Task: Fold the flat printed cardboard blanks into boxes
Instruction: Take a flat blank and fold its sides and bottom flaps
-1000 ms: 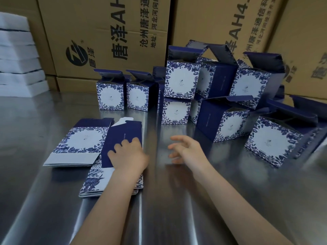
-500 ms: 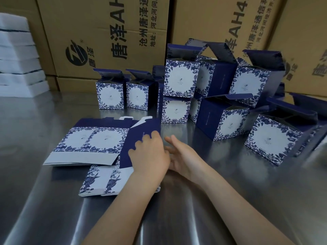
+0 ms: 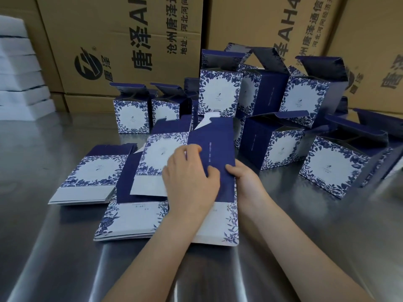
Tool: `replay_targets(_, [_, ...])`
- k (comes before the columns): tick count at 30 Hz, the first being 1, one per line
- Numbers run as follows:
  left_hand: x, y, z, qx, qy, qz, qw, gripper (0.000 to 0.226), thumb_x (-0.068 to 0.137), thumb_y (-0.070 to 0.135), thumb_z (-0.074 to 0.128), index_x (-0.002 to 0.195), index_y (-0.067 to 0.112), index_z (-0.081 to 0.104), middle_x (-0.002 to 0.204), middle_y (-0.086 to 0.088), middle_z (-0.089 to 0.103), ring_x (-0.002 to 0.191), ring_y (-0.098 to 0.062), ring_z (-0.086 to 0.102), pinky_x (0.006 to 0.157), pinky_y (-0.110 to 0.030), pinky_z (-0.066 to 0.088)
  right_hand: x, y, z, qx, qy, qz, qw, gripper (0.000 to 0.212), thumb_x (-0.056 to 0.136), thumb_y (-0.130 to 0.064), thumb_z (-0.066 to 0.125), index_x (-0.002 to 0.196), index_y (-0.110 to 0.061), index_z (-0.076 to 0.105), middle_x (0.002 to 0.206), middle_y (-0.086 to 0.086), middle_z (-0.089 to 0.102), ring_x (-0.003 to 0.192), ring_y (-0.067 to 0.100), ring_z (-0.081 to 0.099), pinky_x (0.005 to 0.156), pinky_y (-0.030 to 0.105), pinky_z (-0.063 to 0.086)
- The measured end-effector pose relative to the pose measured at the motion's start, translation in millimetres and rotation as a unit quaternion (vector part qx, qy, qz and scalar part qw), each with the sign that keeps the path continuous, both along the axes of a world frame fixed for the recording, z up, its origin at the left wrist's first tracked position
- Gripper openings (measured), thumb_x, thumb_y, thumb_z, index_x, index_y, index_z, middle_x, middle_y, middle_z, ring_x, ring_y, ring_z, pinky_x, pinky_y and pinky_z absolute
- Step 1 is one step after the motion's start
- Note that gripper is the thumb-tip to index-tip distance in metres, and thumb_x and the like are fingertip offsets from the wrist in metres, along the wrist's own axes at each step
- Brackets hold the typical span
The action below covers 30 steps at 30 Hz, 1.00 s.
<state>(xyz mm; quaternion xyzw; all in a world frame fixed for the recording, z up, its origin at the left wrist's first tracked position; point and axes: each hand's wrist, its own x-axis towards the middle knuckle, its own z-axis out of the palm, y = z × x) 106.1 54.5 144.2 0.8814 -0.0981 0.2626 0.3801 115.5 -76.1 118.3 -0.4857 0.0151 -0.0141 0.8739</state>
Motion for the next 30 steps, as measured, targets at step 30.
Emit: replay_targets(30, [32,30,-9,-0.28,-0.024,-0.035,0.959,0.065,0.08,0.005,0.066,0.123,0.039,0.031,0.099,0.013,0.058,0.093,-0.022,0.06,0.073,-0.035,0.051,-14,-19,31,-0.043,-0.121,-0.198,0.972,0.036,0.106,-0.019,0.032,0.129,-0.017,0.06,0.13,-0.003,0.065,0.121,0.011,0.059,0.101,0.026,0.048])
